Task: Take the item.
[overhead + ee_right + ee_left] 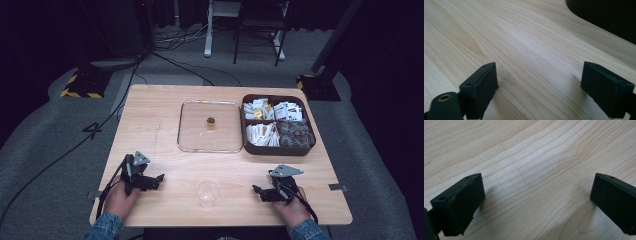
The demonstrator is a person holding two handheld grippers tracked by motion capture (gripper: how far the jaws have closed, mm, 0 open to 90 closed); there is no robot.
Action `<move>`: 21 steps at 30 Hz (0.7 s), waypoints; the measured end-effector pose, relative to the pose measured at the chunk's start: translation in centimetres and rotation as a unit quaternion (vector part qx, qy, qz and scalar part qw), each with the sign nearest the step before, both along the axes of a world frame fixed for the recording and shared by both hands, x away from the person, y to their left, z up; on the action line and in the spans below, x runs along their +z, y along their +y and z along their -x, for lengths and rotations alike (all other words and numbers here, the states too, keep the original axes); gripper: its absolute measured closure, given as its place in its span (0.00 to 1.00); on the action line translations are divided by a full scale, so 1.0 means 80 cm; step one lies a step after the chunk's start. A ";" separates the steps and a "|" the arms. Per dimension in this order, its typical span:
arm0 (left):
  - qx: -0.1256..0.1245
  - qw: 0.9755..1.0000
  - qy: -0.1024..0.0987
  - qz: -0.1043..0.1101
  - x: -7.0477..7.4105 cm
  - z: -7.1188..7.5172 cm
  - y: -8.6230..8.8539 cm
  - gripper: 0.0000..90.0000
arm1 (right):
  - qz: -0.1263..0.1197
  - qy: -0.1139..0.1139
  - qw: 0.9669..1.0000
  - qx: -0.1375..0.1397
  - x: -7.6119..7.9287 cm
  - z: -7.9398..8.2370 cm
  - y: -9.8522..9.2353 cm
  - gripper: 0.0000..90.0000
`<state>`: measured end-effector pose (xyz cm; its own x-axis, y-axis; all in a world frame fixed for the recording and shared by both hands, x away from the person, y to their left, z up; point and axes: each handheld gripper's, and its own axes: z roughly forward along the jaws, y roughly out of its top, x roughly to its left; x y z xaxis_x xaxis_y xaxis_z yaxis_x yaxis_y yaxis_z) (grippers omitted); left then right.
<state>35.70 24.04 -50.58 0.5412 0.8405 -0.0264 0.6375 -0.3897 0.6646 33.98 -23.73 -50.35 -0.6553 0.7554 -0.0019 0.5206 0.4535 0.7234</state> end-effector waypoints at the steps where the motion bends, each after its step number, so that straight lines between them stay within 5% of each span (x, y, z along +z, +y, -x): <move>1: 0.000 1.000 0.000 0.000 0.000 0.000 0.000 0.00 | 0.003 0.003 1.000 0.000 0.001 -0.001 0.000 0.17; 5: 0.000 1.000 0.000 0.000 0.000 0.000 0.000 0.00 | 0.017 0.019 1.000 -0.010 0.007 -0.001 0.004 0.24; 9: 0.000 1.000 0.000 0.000 0.000 0.000 0.000 0.00 | 0.033 0.037 0.999 -0.003 0.016 0.003 0.005 0.42; 13: 0.000 1.000 0.000 0.000 0.000 0.000 0.000 0.00 | 0.018 0.057 0.998 0.013 0.022 0.003 0.005 0.50; 21: 0.000 1.000 0.000 0.000 0.000 0.000 0.000 0.00 | -0.013 0.054 0.997 0.054 0.039 0.005 -0.001 0.52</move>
<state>35.69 24.04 -50.58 0.5414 0.8403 -0.0258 0.6372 -0.3901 0.6646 33.60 -23.80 -47.26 -0.7279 0.6795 0.0918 0.5454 0.4926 0.6781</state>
